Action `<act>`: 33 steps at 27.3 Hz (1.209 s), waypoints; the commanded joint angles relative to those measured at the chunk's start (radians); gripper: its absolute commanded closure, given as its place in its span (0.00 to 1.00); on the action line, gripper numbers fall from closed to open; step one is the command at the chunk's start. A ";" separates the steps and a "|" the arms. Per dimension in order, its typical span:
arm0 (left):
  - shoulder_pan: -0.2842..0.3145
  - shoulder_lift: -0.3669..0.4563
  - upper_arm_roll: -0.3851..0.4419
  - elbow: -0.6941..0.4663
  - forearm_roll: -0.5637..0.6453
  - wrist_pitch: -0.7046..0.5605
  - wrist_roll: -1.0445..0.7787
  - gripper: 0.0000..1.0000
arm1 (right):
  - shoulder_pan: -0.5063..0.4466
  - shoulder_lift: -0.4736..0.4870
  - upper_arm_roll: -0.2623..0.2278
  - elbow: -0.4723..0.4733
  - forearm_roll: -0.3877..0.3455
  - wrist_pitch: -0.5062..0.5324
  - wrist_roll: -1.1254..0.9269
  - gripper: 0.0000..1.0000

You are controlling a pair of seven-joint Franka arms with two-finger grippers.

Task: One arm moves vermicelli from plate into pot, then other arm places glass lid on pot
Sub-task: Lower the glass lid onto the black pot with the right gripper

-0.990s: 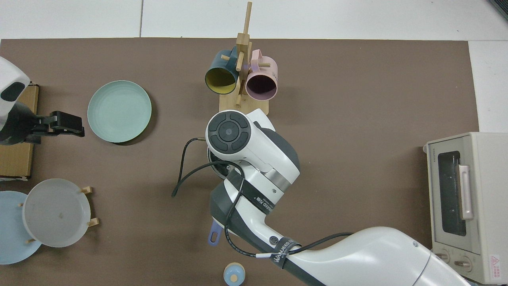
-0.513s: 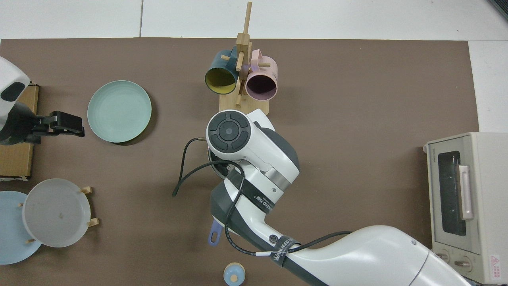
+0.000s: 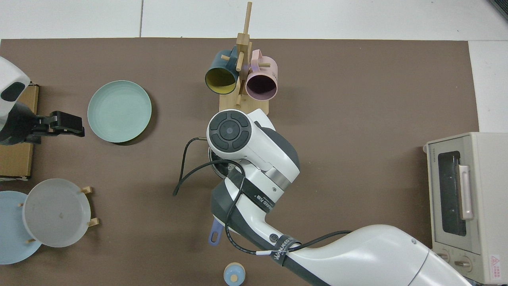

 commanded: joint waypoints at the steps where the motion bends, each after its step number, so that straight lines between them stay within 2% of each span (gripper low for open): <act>1: 0.006 -0.018 0.000 -0.016 -0.011 0.007 0.001 0.00 | -0.017 0.013 0.026 0.033 -0.014 0.010 0.008 0.00; 12: 0.004 -0.018 0.000 -0.016 -0.011 0.007 0.001 0.00 | -0.043 -0.083 0.052 0.040 0.056 -0.039 -0.007 0.00; 21: 0.006 -0.018 0.000 -0.016 -0.011 0.007 0.001 0.00 | -0.074 -0.192 0.038 0.040 0.133 -0.154 -0.195 0.00; 25: 0.006 -0.018 0.000 -0.016 -0.011 0.007 0.001 0.00 | -0.080 -0.240 -0.021 0.039 0.171 -0.190 -0.318 0.00; 33: 0.006 -0.018 0.000 -0.016 -0.011 0.007 0.001 0.00 | -0.073 -0.297 -0.222 0.030 0.314 -0.203 -0.560 0.00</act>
